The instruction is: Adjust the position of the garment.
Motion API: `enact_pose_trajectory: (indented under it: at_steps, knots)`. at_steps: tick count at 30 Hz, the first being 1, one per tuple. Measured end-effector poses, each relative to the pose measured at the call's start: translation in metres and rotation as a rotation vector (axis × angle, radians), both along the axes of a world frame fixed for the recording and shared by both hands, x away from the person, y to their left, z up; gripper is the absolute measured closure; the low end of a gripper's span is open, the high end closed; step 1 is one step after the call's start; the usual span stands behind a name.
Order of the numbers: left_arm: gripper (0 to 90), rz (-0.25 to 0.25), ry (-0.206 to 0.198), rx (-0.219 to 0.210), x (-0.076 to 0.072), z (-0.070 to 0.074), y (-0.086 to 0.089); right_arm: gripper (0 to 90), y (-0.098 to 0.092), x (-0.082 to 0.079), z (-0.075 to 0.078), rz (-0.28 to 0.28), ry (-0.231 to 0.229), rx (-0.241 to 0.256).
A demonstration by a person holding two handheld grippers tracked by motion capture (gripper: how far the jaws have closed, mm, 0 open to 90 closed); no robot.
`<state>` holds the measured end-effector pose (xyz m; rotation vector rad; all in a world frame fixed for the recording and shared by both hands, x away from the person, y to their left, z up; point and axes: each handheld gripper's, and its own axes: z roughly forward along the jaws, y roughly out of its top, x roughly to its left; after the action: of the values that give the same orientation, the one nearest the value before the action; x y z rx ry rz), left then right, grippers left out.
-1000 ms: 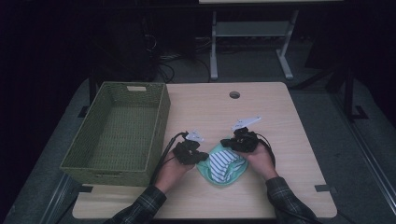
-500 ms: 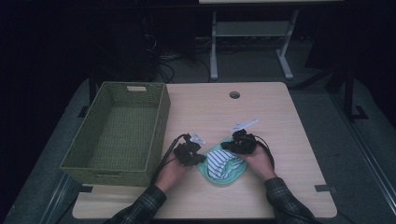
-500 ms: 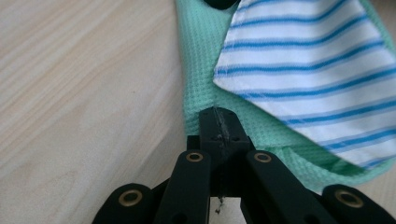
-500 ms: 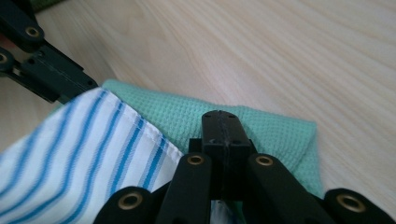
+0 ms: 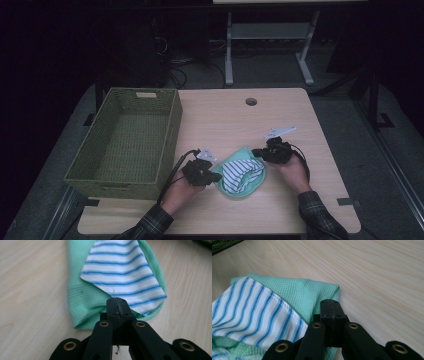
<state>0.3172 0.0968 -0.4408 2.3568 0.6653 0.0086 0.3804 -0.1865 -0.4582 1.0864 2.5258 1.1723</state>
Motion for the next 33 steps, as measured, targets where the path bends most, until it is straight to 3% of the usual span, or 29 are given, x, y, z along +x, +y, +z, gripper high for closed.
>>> enact_pose_trajectory:
  at_steps: [3,4,7,17,25,33]
  knots:
    - [89.6,0.005,0.009,-0.005,-0.001,-0.004,-0.004,89.9,0.002,0.001,-0.003,0.001,0.005,-0.008]
    - [89.6,-0.016,0.007,0.028,0.001,-0.007,-0.005,89.8,0.003,0.002,-0.005,-0.002,0.009,-0.020]
    - [89.6,-0.017,0.004,0.058,0.002,-0.011,-0.007,89.9,0.004,0.004,-0.010,-0.002,0.012,-0.039]
    - [89.6,-0.005,-0.016,0.086,0.009,-0.012,-0.009,89.8,0.000,0.001,-0.010,-0.006,0.028,-0.057]
    - [89.7,0.023,-0.030,0.115,0.025,-0.012,-0.008,89.9,-0.009,-0.010,-0.008,-0.003,0.040,-0.066]
    - [89.7,0.053,-0.036,0.122,0.046,-0.012,-0.013,89.8,-0.020,-0.031,-0.007,0.016,0.049,-0.084]
